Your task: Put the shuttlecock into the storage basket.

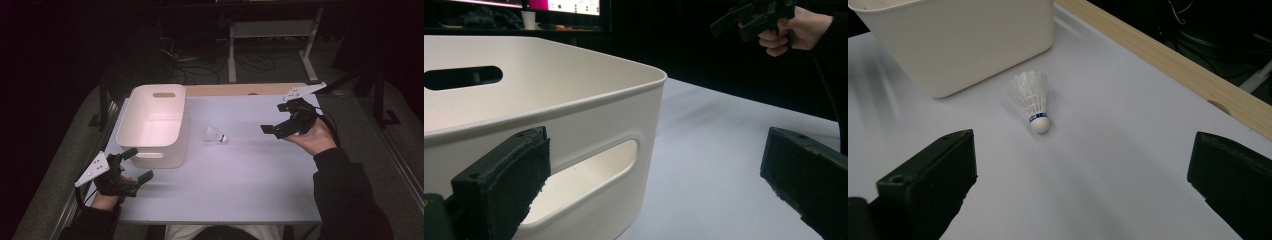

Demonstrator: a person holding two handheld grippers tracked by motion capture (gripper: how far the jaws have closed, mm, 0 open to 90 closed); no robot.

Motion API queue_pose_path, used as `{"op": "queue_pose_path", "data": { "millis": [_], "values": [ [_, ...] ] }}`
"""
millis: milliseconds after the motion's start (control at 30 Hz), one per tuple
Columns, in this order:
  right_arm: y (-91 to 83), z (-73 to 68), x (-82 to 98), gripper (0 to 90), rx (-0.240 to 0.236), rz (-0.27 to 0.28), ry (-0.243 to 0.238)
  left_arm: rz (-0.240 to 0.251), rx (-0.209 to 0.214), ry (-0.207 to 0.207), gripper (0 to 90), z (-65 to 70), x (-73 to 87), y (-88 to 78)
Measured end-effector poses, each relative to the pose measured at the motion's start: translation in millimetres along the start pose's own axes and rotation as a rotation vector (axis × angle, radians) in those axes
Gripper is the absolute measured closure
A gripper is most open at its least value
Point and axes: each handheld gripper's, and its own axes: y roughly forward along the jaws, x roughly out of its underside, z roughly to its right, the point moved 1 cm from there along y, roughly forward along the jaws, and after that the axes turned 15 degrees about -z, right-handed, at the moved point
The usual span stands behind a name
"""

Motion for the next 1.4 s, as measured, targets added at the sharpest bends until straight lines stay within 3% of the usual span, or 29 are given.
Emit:
{"op": "queue_pose_path", "data": {
  "millis": [333, 433, 600, 1067, 1400],
  "values": [
    [10.7, -1.6, -14.2, 0.0, -0.026, -0.036, -0.023, 0.001, 0.000, 0.000, 0.0, -0.1, 0.0, -0.1],
    [20.4, -3.0, -28.9, 0.0, -0.044, -0.060, -0.046, 0.002, 0.000, 0.001, 0.0, 0.2, 0.2, -0.5],
    [24.9, -4.9, -36.5, 0.0, -0.051, -0.073, -0.059, 0.001, 0.001, -0.001, 0.0, -0.3, 0.2, -0.5],
    [39.8, 5.8, -44.8, 0.0, -0.074, -0.093, -0.041, 0.003, -0.001, -0.001, 0.0, 0.3, 0.4, -0.9],
    [56.7, 6.6, -60.0, 0.0, -0.077, -0.149, -0.077, 0.004, -0.006, -0.002, 0.0, 0.5, 1.1, -2.6]
  ]
}}
